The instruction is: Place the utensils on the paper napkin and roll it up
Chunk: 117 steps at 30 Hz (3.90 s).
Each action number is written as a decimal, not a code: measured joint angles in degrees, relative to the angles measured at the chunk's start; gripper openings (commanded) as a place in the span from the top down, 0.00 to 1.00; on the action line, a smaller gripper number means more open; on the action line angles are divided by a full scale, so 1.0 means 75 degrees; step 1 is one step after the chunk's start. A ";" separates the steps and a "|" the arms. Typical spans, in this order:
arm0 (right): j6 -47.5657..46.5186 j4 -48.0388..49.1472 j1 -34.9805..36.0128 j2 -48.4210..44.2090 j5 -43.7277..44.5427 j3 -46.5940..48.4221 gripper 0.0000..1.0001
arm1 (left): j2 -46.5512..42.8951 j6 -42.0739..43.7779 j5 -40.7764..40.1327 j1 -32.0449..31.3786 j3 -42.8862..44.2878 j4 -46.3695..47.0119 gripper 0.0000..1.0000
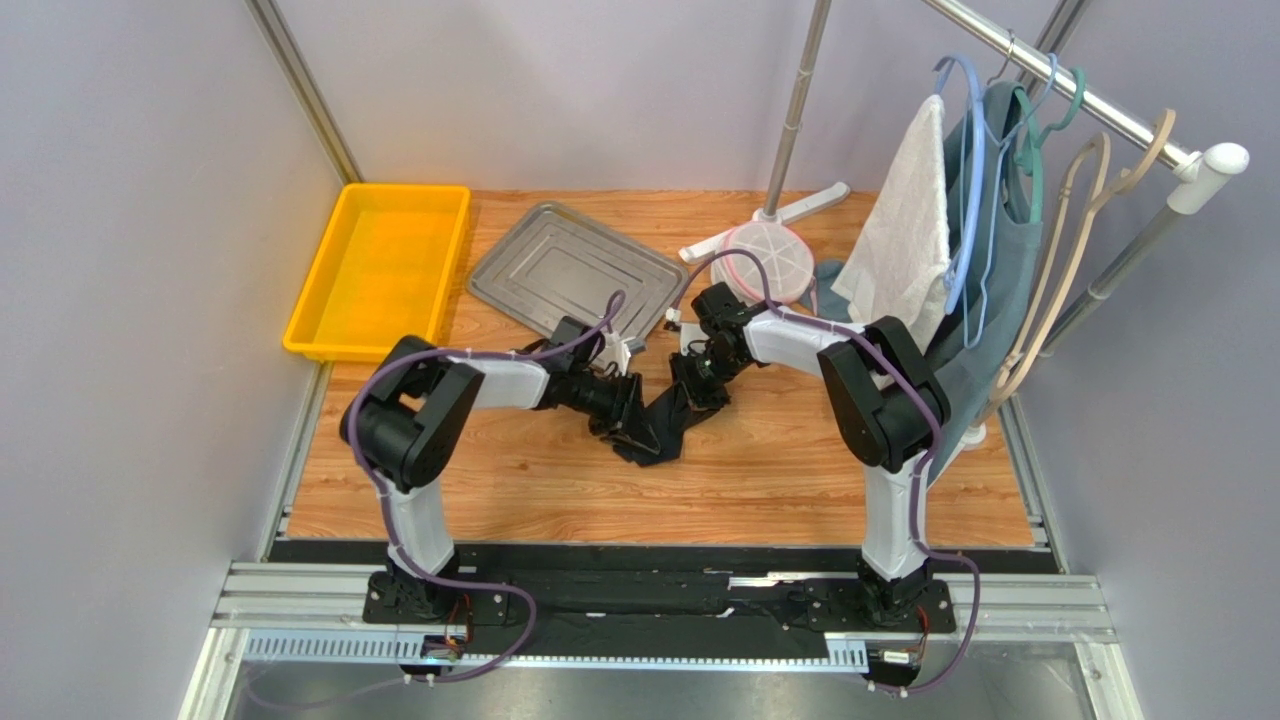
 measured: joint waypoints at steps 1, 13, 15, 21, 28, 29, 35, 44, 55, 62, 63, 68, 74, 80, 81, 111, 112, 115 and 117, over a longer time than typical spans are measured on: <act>-0.0090 0.0000 0.0003 0.0000 -0.0003 0.0000 0.96 | -0.0245 0.0125 -0.0102 0.0003 -0.0067 -0.0114 0.57; -0.0729 -0.0006 0.0015 -0.0044 0.0003 0.0000 0.98 | -0.1565 0.1236 -0.0262 0.0297 -0.0184 -0.0950 0.70; -0.0825 -0.0006 0.0026 -0.0044 0.0003 0.0000 0.98 | -0.1259 0.1241 -0.0221 0.0297 -0.0172 -0.0924 0.73; -0.1000 -0.0073 0.0050 -0.0061 0.0044 0.0047 0.96 | 0.0189 0.0991 0.0082 0.0297 0.0087 -0.0592 0.88; -0.1049 -0.0463 -0.0009 -0.0312 0.0379 0.0131 0.88 | 0.0714 0.0047 0.0787 0.0227 -0.0090 0.0583 0.93; -0.0947 -0.0507 -0.0038 -0.0417 0.0376 0.0131 0.87 | 0.0752 -0.0085 0.0819 0.0184 -0.0111 0.0717 0.93; -0.0219 -0.0280 -0.0090 -0.0906 0.0402 0.0201 0.87 | 0.0950 -0.0871 0.0810 -0.0096 -0.0131 0.1425 0.93; 0.0420 0.0012 -0.0079 -0.0175 0.0740 0.0216 0.84 | 0.0962 -0.1378 0.0513 -0.0286 -0.0134 0.1807 0.88; -0.0064 0.0169 0.0160 -0.0064 0.0790 0.0332 0.88 | 0.0125 -0.1081 -0.0119 -0.0300 -0.0280 0.1285 0.62; -0.0901 0.0498 0.0501 -0.0055 0.0603 0.0286 0.91 | -0.1565 -0.0344 -0.0224 0.0420 -0.0431 0.0332 0.62; -0.1052 0.0536 0.0560 -0.0055 0.0589 0.0286 0.91 | -0.1693 -0.0221 -0.0216 0.0533 -0.0495 0.0259 0.63; -0.1795 0.0688 0.0842 -0.0058 0.0539 0.0289 0.92 | -0.1620 0.0015 -0.0070 0.0688 -0.0851 0.0125 0.66; -0.2352 0.0627 0.0901 -0.0058 0.0525 0.0353 0.92 | -0.0516 0.0093 0.0114 0.0545 -0.0883 0.0495 0.83; -0.2530 0.0338 0.0889 -0.0052 0.0717 0.0551 0.83 | 0.0627 -0.0463 0.1105 0.0525 -0.0787 0.1603 0.99; -0.2471 0.0280 0.0851 -0.0052 0.0726 0.0571 0.81 | 0.0743 -0.0627 0.1221 0.0507 -0.0787 0.1827 1.00; 0.1906 0.1603 -0.0699 -0.0743 0.0536 -0.0933 0.59 | 0.1495 -0.2649 0.1096 -0.0096 -0.0711 0.4290 1.00; 0.1958 0.1612 -0.0670 -0.0682 0.0548 -0.0860 0.59 | 0.1498 -0.2649 0.1093 -0.0096 -0.0705 0.4290 1.00; 0.2060 0.1623 -0.0580 -0.0501 0.0600 -0.0638 0.62 | 0.1510 -0.2652 0.1075 -0.0108 -0.0685 0.4293 1.00; 0.2119 0.1603 -0.0516 -0.0393 0.0662 -0.0487 0.65 | 0.1510 -0.2652 0.1070 -0.0108 -0.0685 0.4293 1.00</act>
